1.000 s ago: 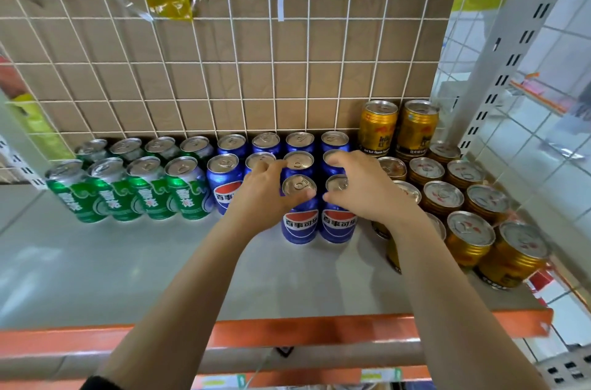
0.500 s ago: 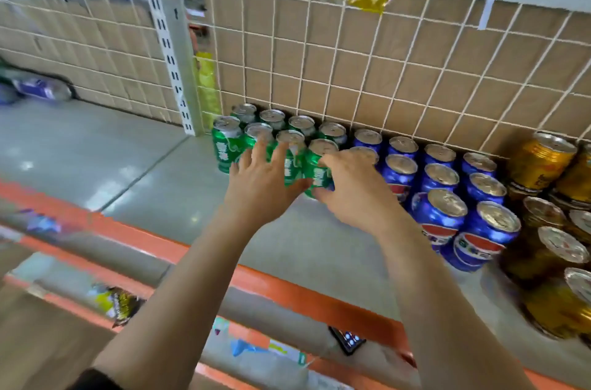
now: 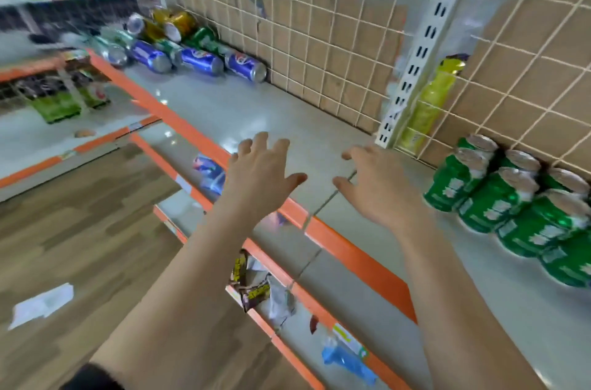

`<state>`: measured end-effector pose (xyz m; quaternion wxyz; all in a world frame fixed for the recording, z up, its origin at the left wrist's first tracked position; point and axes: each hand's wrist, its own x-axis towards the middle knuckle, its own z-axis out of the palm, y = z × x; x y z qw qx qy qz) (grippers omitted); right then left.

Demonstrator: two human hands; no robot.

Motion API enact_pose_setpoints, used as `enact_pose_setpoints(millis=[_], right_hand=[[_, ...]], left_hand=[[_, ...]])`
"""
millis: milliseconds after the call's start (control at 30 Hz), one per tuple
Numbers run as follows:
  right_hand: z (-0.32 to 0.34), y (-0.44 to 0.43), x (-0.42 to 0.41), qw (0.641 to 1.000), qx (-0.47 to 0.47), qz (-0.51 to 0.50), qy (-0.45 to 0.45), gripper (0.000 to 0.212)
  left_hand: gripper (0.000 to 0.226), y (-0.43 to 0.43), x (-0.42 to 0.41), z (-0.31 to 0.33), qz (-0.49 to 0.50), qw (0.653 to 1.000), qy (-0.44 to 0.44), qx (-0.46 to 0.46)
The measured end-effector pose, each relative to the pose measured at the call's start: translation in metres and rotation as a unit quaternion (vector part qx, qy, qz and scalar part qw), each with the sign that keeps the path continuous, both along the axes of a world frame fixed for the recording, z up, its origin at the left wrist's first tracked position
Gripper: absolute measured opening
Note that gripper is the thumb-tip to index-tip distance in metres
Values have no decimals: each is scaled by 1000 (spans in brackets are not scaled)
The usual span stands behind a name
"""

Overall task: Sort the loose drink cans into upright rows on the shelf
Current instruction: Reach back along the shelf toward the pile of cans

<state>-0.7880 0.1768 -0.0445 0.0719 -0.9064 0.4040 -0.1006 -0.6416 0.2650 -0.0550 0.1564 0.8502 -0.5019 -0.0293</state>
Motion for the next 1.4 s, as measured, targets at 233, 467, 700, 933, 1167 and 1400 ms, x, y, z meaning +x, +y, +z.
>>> enact_pose_setpoints(millis=[233, 467, 700, 933, 1167, 1400], right_hand=[[-18, 9, 98, 999, 19, 47, 7, 47], [-29, -9, 180, 995, 44, 86, 24, 52], [-42, -40, 277, 991, 76, 111, 22, 53], [-46, -80, 351, 989, 87, 112, 30, 53], [-49, -107, 422, 989, 104, 87, 55, 54], [-55, -143, 499, 992, 118, -18, 44, 49]], left_hand=[[66, 38, 106, -15, 106, 993, 51, 7], [61, 34, 175, -26, 142, 989, 33, 38], [61, 15, 257, -36, 174, 981, 42, 70], [60, -22, 333, -38, 173, 981, 57, 65], [61, -54, 414, -42, 139, 987, 46, 68], [48, -127, 511, -41, 13, 994, -55, 94]])
